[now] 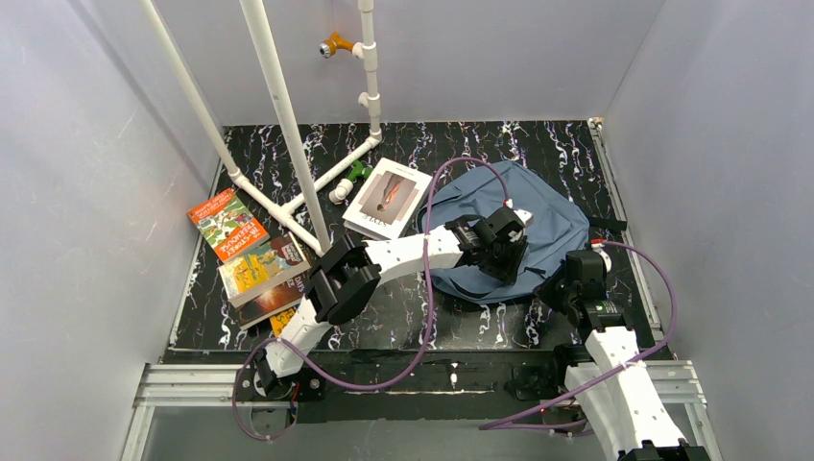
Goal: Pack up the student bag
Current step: Unzip the student bag at the center of the board.
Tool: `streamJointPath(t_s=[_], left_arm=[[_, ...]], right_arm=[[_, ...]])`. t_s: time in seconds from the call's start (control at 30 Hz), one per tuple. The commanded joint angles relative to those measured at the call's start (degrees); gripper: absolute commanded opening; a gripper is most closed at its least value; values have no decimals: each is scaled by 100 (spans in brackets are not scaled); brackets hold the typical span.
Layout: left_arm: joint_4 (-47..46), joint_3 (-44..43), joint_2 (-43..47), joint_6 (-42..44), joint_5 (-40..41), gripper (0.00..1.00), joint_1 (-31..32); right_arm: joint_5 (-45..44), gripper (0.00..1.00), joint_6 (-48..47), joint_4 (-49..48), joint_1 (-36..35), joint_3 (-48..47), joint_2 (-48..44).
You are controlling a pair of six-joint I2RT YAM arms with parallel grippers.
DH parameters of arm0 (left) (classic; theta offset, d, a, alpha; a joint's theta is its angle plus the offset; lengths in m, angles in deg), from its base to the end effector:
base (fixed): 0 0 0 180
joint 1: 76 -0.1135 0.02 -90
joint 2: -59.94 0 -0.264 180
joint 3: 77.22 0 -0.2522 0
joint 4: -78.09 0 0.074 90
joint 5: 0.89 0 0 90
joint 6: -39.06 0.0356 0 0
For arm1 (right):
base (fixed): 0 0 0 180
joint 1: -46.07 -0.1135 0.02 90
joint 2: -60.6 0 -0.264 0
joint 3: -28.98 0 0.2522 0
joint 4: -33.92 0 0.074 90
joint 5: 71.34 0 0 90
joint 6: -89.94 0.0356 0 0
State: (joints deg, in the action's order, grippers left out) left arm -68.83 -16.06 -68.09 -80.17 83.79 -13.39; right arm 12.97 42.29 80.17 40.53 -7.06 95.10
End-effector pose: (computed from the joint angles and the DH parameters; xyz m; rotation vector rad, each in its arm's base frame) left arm 0.2329 -0.4566 0.2076 0.7630 2.3669 -0.8706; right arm 0.1320 0.0093 0.1928 0.7932 2.2285 0.2930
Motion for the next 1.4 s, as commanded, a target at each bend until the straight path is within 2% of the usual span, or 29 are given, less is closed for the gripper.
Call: streamJointPath(t_s=[0.0,0.1,0.17,0.2,0.53,0.7,0.83,0.9,0.93,0.97,1.0,1.03,1.1,1.17,1.27,1.37], left_arm=[[42,-188,169,-27,40,27,-52],[14,-238,189,-45,62,27,-67],[16,-304,167,-54,50,36,-71],[20,-325,139,-64,37,36,-78],[44,-264,-14,30,106,29,-82],[46,-79,-42,19,144,30,-80],[-102,70,-76,-100,-135,32,-77],[-154,124,-99,-159,-269,28,-79],[-161,135,-81,-150,-293,20,-81],[-175,155,-37,-118,-272,11,-78],[-195,177,13,-84,-210,4,-82],[-200,189,86,-56,-132,0,-82],[-200,198,250,-31,-36,0,-82],[-306,238,471,-42,-62,0,-77],[-772,613,852,-258,-153,0,-78],[-1258,1000,1165,-684,-426,0,-82]], right_arm=[[121,1,-42,-210,-2,-84,-57],[138,1,-49,-203,-1,-62,-73],[147,1,-45,-199,-2,-57,-75],[160,1,-48,-193,-3,-65,-71],[218,1,-25,-152,-1,-103,-107],[227,1,-51,-132,-5,-102,-107],[270,1,-38,-215,-1,-23,-84],[283,1,-17,-242,-2,-24,-46],[308,1,-9,-224,-3,-44,-10],[358,4,-13,-222,-4,-62,40],[430,15,-28,-223,-4,-72,96],[507,28,-54,-209,-8,-105,166],[781,46,-93,-148,-2,-225,311],[1037,59,-74,-110,0,-386,434],[1178,68,101,-227,0,-514,561],[1207,70,226,-461,-2,-482,767]])
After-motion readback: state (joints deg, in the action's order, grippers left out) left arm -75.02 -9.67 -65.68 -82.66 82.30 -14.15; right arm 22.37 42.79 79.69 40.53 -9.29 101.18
